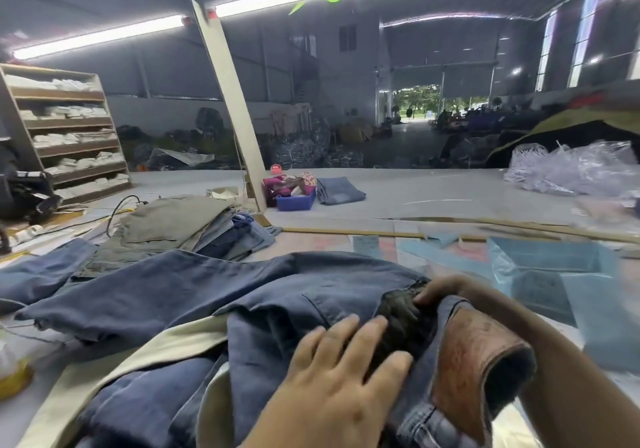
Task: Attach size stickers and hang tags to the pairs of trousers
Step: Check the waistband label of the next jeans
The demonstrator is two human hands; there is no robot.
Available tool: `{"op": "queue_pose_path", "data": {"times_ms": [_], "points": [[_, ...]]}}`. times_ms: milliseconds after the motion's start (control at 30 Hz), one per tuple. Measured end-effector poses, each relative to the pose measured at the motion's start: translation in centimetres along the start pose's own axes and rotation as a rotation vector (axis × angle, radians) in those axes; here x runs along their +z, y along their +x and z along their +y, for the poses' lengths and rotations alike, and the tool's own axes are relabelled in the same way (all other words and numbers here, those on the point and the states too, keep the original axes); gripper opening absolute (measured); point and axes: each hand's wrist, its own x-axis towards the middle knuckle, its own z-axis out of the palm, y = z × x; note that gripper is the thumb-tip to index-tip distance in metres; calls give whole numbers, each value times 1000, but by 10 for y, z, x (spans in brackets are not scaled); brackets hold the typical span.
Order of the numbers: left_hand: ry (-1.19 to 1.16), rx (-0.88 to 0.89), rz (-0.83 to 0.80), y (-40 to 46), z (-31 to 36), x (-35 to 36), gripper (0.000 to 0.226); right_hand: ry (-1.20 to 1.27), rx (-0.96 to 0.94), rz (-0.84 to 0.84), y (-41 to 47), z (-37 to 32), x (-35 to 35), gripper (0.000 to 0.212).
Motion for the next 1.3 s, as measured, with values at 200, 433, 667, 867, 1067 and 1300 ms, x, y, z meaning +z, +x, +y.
{"op": "queue_pose_path", "data": {"times_ms": [200,433,667,867,1067,1300], "points": [[176,-212,-470,18,-31,37,81,-163,139,92,-5,62,-1,47],[249,-135,-348,21,-37,59,76,-458,-40,133,-13,80,-7,86],[163,-176,-50,24,-71,40,50,-292,-157,-68,-14,69,-27,86],[284,-328,-252,45,-115,42,56,-357,-241,-242,4,59,-11,79],[247,-235,112,43,-98,21,13,-400,-410,-127,11,66,-12,87],[202,-192,182,31,-64,10,36,-545,-450,256,26,53,-30,90]]}}
